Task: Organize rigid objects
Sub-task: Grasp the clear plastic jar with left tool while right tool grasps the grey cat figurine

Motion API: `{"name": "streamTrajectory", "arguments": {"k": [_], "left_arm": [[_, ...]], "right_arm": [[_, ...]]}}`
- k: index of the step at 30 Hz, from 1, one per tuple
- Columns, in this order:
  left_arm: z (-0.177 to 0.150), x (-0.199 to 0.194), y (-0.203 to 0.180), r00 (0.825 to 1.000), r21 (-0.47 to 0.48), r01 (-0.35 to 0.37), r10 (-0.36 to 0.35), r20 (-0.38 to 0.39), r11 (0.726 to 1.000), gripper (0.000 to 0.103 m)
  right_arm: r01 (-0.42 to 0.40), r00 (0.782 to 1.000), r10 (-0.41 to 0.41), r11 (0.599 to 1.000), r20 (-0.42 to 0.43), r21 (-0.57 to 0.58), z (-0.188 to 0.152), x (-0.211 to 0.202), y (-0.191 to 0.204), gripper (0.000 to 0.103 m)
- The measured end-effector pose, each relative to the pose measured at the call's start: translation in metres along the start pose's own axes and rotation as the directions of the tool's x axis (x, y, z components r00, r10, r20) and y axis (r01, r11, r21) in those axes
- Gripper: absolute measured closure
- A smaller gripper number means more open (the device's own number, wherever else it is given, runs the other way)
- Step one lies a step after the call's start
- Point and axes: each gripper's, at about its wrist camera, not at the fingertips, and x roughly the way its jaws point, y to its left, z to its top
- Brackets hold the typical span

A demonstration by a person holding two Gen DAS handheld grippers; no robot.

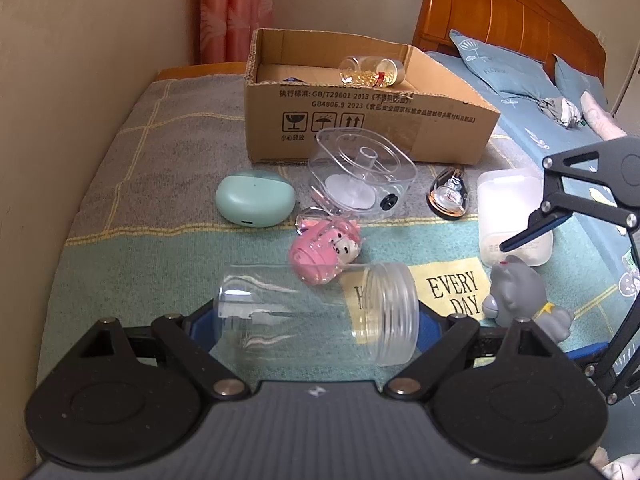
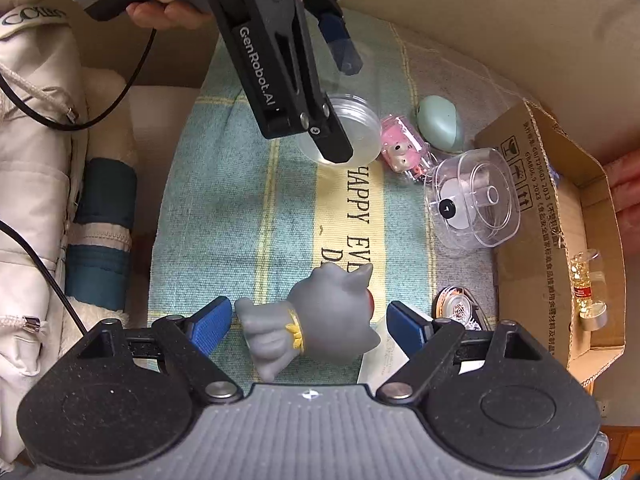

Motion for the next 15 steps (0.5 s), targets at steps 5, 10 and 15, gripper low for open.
{"name": "streamTrajectory", "arguments": {"k": [5, 10, 15], "left_arm": [[0.0, -0.002, 0.0, 1.0, 0.007, 0.007, -0.007, -0.001, 1.0, 0.013], [0.004, -0.006, -0.004, 1.0, 0.037, 0.019, -0.019, 0.004, 0.999, 0.013], [0.008, -0.014, -0.008, 1.0, 0.06, 0.024, -0.025, 0.005, 0.998, 0.013]], "right_arm": [[-0.007, 1.0, 0.007, 1.0, 0.003, 0.005, 0.0, 0.004, 0.002, 0.022], [-0.025, 0.999, 0.022, 0.997, 0.043, 0.067, 0.0, -0.003, -0.004, 0.023], [-0.03, 0.996, 0.02, 0.992, 0.082, 0.121, 0.0, -0.013, -0.008, 0.023]]}}
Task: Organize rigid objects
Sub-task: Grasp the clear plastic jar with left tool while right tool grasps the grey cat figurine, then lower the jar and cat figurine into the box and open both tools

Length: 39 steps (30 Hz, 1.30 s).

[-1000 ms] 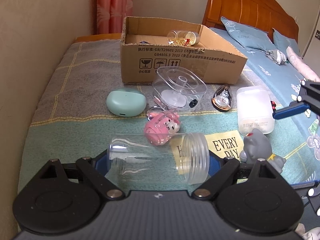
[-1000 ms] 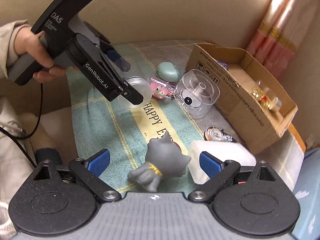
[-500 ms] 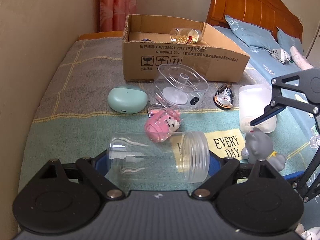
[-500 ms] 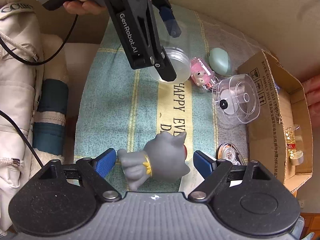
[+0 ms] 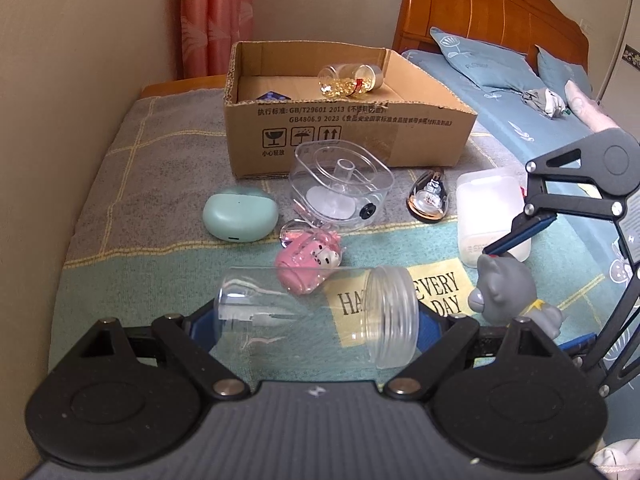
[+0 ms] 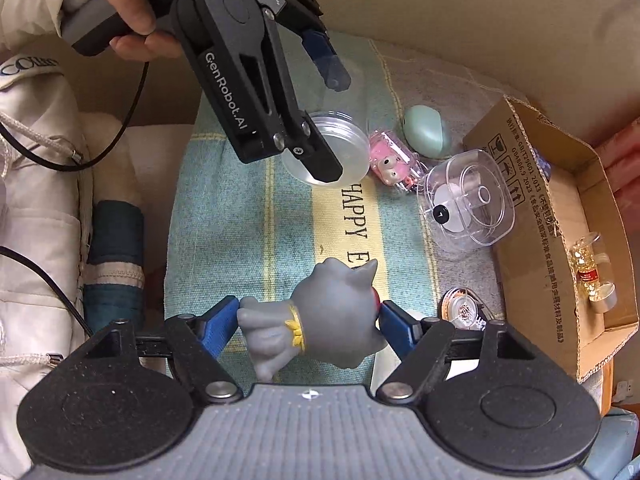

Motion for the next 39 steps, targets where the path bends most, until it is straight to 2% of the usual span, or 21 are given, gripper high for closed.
{"name": "streamTrajectory", "arguments": {"k": [7, 12, 16, 19, 25, 32, 36, 37, 39], "left_arm": [[0.019, -0.011, -0.001, 1.0, 0.025, -0.01, 0.009, 0.028, 1.0, 0.013], [0.044, -0.014, 0.003, 0.998, 0.043, -0.03, 0.027, 0.062, 0.999, 0.013], [0.068, -0.01, 0.007, 0.997, 0.037, -0.009, 0.006, 0.076, 0.999, 0.013], [0.088, -0.005, 0.009, 0.996, 0.039, 0.004, -0.007, 0.085, 0.999, 0.013], [0.126, 0.008, 0.01, 0.997, 0.056, 0.026, -0.03, 0.074, 0.998, 0.013], [0.167, 0.022, 0.01, 0.997, 0.08, -0.009, 0.003, 0.074, 0.997, 0.013], [0.18, 0.027, 0.01, 0.997, 0.088, -0.022, 0.015, 0.076, 0.996, 0.013], [0.183, 0.028, 0.01, 0.997, 0.089, -0.026, 0.019, 0.076, 0.996, 0.013], [0.188, 0.029, 0.01, 0.997, 0.088, -0.029, 0.022, 0.077, 0.996, 0.013]], "right_arm": [[-0.02, 0.996, 0.007, 0.988, 0.086, 0.156, -0.002, -0.02, -0.018, 0.023], [-0.041, 0.988, -0.007, 0.951, 0.155, 0.308, -0.004, -0.037, -0.038, 0.023], [0.004, 0.987, -0.073, 0.9, 0.143, 0.436, -0.005, -0.044, -0.056, 0.023], [-0.001, 0.985, -0.089, 0.857, 0.149, 0.516, -0.007, -0.05, -0.069, 0.023], [0.061, 0.976, -0.169, 0.821, 0.14, 0.567, -0.006, -0.064, -0.088, 0.023], [0.119, 0.956, -0.268, 0.728, 0.121, 0.675, -0.006, -0.073, -0.142, 0.023], [0.145, 0.941, -0.325, 0.65, 0.1, 0.746, -0.008, -0.075, -0.174, 0.022], [0.157, 0.938, -0.337, 0.628, 0.085, 0.762, -0.008, -0.074, -0.181, 0.02], [0.157, 0.939, -0.337, 0.601, 0.071, 0.783, -0.01, -0.072, -0.19, 0.011]]}}
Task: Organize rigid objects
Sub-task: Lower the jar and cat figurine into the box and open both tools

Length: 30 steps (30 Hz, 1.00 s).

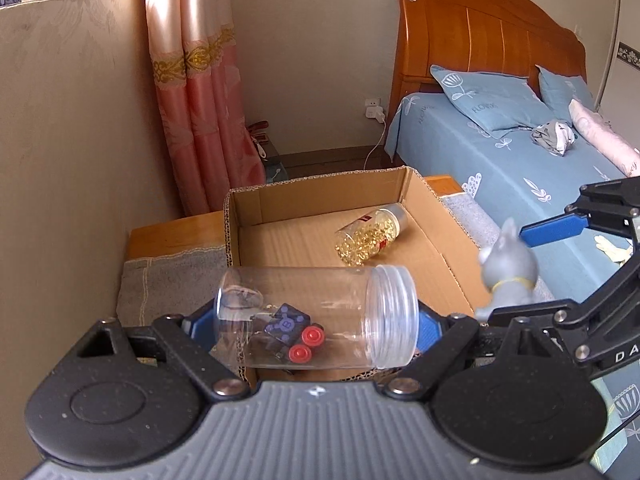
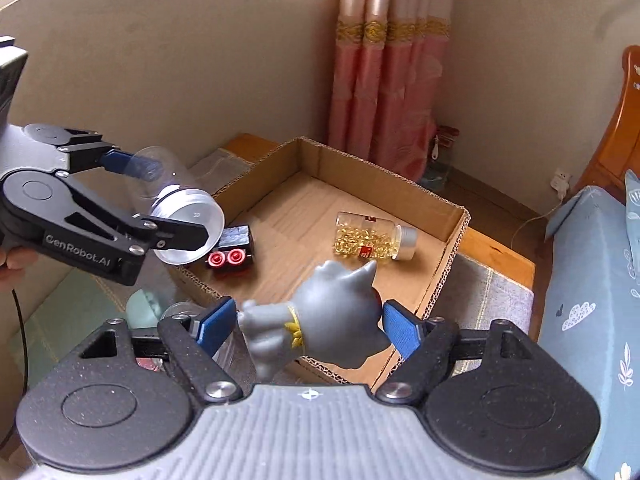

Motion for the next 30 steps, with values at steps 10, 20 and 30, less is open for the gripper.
{"name": "streamTrajectory", "arguments": {"k": [10, 20, 30], "left_arm": [[0.017, 0.021, 0.0, 0.999, 0.012, -0.015, 0.015, -0.036, 1.0, 0.013], [0.047, 0.057, 0.006, 0.995, -0.004, -0.054, 0.053, -0.083, 0.999, 0.013], [0.063, 0.075, 0.018, 0.994, -0.096, -0.091, 0.086, -0.062, 0.991, 0.007]], "right_arm": [[0.068, 0.998, -0.067, 0.994, -0.009, 0.091, -0.012, -0.007, -0.004, 0.0], [0.052, 0.998, -0.059, 0.98, 0.03, 0.195, -0.045, -0.037, 0.0, 0.0], [0.098, 0.991, -0.115, 0.972, 0.065, 0.213, -0.064, -0.061, 0.003, 0.0]]}}
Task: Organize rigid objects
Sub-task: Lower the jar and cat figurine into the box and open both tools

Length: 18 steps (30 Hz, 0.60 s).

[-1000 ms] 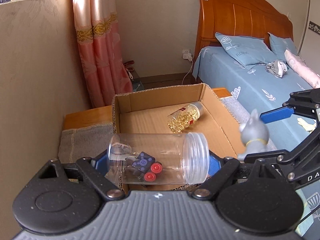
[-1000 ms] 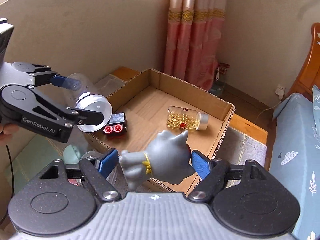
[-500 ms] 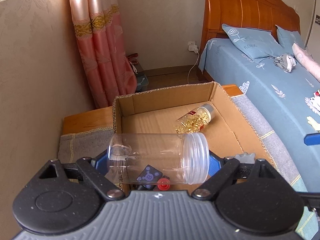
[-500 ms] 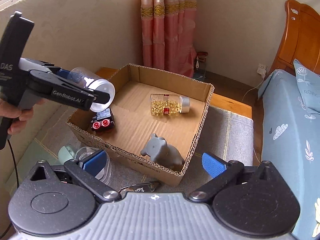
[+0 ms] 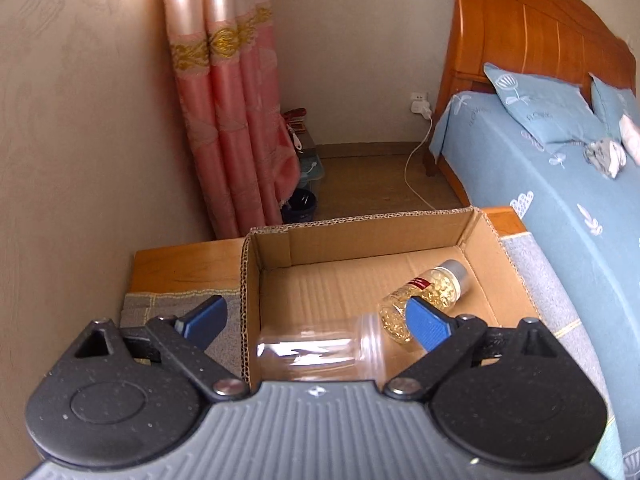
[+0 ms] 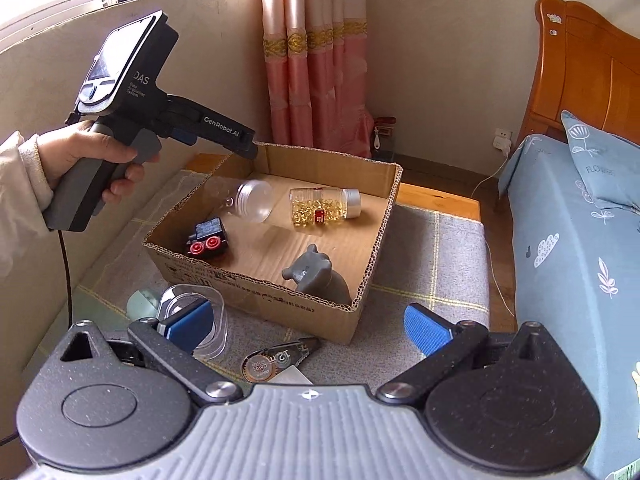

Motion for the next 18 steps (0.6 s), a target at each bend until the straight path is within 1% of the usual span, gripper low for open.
{"name": "streamTrajectory", "arguments": {"k": [3, 7, 9, 11, 14, 18], "left_arm": [[-0.008, -0.006, 0.004, 0.999, -0.025, 0.037, -0.036, 0.006, 0.999, 0.007], [-0.018, -0.02, 0.004, 0.999, -0.015, 0.038, -0.038, 0.029, 0.999, 0.007], [-0.024, -0.029, 0.003, 0.997, -0.006, 0.047, -0.047, 0.054, 0.999, 0.007], [-0.03, -0.038, 0.001, 0.996, 0.008, 0.053, -0.053, 0.072, 0.999, 0.005], [-0.04, -0.05, -0.002, 0.995, 0.028, 0.049, -0.051, 0.087, 0.998, 0.004], [-0.061, -0.069, -0.005, 0.991, 0.056, 0.042, -0.049, 0.126, 0.998, 0.004]], "right_arm": [[0.001, 1.0, -0.001, 1.0, 0.0, 0.003, -0.005, 0.001, -0.001, 0.0], [-0.002, 1.0, 0.002, 1.0, -0.006, 0.016, -0.012, 0.008, -0.002, 0.0], [-0.016, 1.0, 0.016, 1.0, -0.008, 0.023, -0.017, 0.011, -0.001, 0.0], [-0.032, 0.999, 0.033, 0.999, -0.013, 0.027, -0.023, 0.016, 0.0, 0.0], [-0.034, 0.999, 0.035, 0.999, -0.03, 0.033, -0.031, 0.023, 0.003, 0.0], [-0.049, 0.998, 0.051, 0.996, -0.032, 0.068, -0.041, 0.028, 0.003, 0.0]]}}
